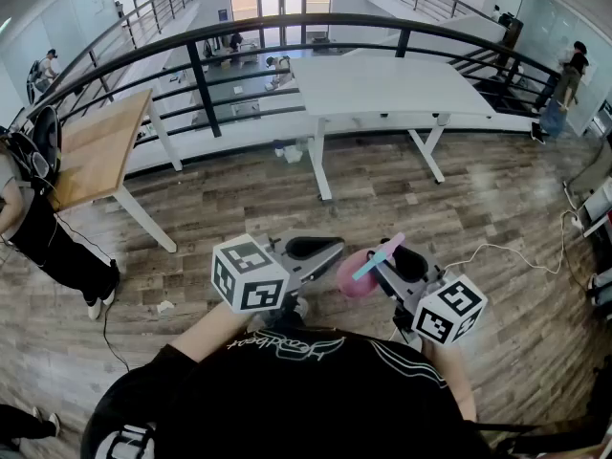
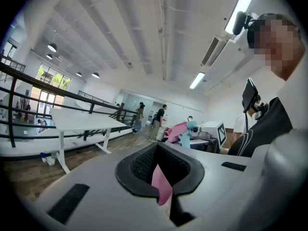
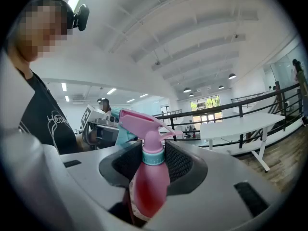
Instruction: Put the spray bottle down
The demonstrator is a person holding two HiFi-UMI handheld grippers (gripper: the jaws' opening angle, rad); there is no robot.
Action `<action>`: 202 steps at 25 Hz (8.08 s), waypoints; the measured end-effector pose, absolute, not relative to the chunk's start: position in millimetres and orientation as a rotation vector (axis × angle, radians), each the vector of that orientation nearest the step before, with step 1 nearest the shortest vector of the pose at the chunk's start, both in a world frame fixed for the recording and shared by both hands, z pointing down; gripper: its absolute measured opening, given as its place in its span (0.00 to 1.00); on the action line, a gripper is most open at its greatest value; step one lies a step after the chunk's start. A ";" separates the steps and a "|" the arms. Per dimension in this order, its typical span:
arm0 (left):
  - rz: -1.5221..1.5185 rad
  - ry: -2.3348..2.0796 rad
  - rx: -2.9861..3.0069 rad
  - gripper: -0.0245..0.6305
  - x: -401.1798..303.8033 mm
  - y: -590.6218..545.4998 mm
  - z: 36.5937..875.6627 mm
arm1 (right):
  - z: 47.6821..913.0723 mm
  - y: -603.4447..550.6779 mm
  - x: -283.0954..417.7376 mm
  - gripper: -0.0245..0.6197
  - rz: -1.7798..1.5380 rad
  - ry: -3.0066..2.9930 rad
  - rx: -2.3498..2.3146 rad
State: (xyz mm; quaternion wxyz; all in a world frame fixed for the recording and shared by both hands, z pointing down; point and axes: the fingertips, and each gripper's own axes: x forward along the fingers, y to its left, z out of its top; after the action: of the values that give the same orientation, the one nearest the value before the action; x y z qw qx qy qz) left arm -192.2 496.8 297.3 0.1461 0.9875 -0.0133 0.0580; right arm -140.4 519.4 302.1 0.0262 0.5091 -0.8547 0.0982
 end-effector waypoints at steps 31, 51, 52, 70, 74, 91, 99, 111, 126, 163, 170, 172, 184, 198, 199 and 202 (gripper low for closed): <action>0.266 0.122 2.778 0.05 -75.4 390.3 346.5 | 356.6 415.8 -26.6 0.26 0.431 -2.531 1.711; 0.255 -0.027 2.731 0.05 53.5 -64.2 352.3 | 354.4 -23.7 114.9 0.26 0.445 -2.496 1.694; 0.249 -0.030 2.734 0.05 54.0 -72.1 351.2 | 353.8 -32.0 115.9 0.26 0.439 -2.497 1.694; 0.258 -0.164 2.674 0.05 79.1 -154.5 383.6 | 386.3 -120.5 143.7 0.26 0.499 -2.565 1.563; 0.268 -0.200 2.652 0.05 105.5 -191.6 392.5 | 391.9 -160.1 169.4 0.26 0.515 -2.574 1.524; 0.278 -0.277 2.542 0.05 183.8 -319.5 434.3 | 426.2 -302.4 248.8 0.26 0.605 -2.571 1.401; 0.268 -0.323 2.518 0.05 184.7 -350.2 443.5 | 432.5 -349.5 261.2 0.26 0.585 -2.567 1.387; 0.279 -0.377 2.474 0.05 169.5 -387.0 464.6 | 460.1 -427.7 274.1 0.26 0.440 -2.489 1.437; 0.280 -0.425 2.412 0.05 179.3 -428.8 491.7 | 492.6 -498.4 313.5 0.26 0.259 -2.388 1.560; 0.240 -0.320 2.536 0.05 135.1 -316.8 427.6 | 439.9 -345.4 256.8 0.31 0.382 -2.388 1.670; 0.205 -0.258 2.632 0.05 112.6 -246.2 384.5 | 387.9 -245.5 200.7 0.10 0.487 -2.578 1.565; 0.195 -0.247 2.655 0.05 105.9 -229.3 374.3 | 373.9 -222.4 183.0 0.09 0.497 -2.642 1.502; 0.156 -0.226 2.724 0.05 63.1 -165.2 338.8 | 337.9 -147.0 116.3 0.07 0.467 -2.722 1.401; 0.142 -0.234 2.729 0.05 54.5 -162.5 334.3 | 338.3 -149.8 106.3 0.06 0.446 -2.712 1.400; 0.141 -0.235 2.728 0.05 54.3 -163.0 334.4 | 338.5 -150.1 105.9 0.06 0.446 -2.711 1.398; 0.140 -0.231 2.726 0.05 55.6 -163.3 335.0 | 339.9 -150.3 106.3 0.06 0.451 -2.707 1.395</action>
State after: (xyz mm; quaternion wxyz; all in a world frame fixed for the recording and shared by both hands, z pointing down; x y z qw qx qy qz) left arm 55.6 -163.3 335.0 0.1996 0.9751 -0.0826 0.0500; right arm 106.3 -150.3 339.9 0.0314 0.4530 -0.8788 0.1466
